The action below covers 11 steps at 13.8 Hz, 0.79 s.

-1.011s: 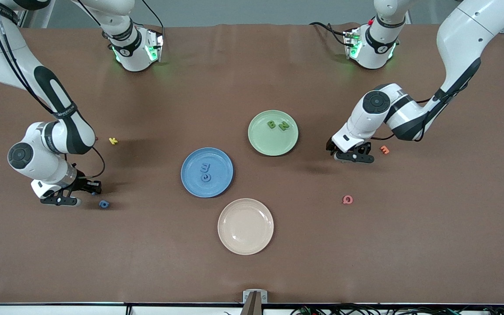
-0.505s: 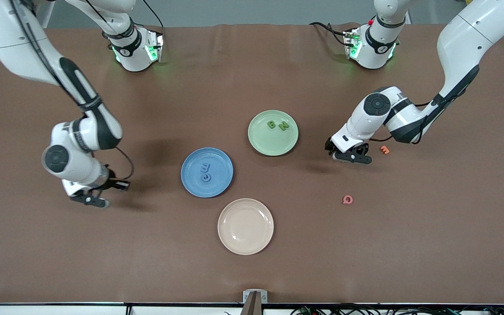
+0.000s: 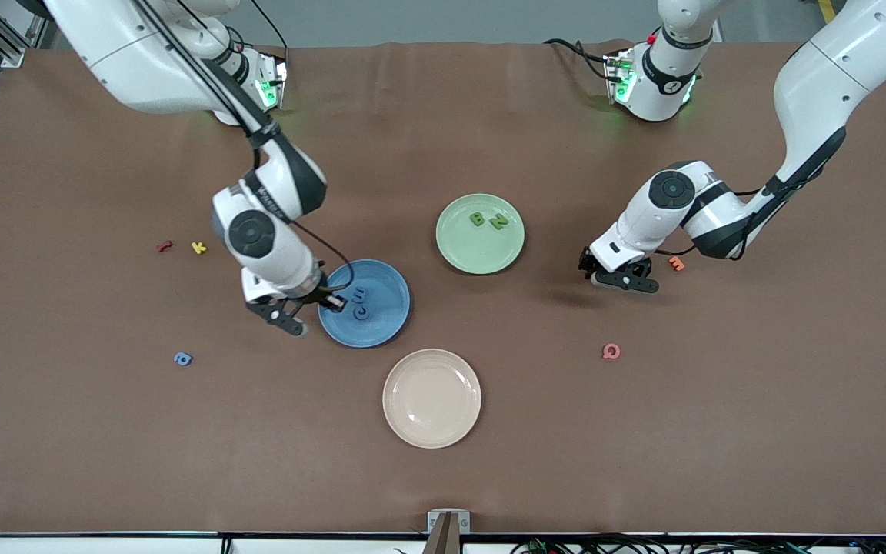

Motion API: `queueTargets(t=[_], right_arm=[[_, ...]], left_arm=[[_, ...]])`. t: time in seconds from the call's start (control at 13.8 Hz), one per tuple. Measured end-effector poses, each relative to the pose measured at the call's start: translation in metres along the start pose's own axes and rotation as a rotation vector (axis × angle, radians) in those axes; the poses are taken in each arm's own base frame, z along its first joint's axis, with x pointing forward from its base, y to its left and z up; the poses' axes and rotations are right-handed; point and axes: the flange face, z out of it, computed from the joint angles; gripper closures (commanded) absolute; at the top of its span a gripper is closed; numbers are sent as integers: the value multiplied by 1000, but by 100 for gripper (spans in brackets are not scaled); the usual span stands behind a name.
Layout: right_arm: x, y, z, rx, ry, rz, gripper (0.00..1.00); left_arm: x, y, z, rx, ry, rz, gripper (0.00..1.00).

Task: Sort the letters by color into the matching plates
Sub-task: 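Drop the x into the blue plate while the left gripper grasps green b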

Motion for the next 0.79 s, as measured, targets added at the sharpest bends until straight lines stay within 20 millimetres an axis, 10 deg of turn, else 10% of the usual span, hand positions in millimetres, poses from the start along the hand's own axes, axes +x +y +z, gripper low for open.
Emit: queueTargets(t=[0.43, 0.79], right_arm=[[-6, -12, 6, 0, -1, 31, 0], [86, 52, 1, -26, 1, -136, 0]], left_arm=[[1, 6, -3, -11, 10, -3, 67], [1, 8, -4, -12, 12, -6, 83]])
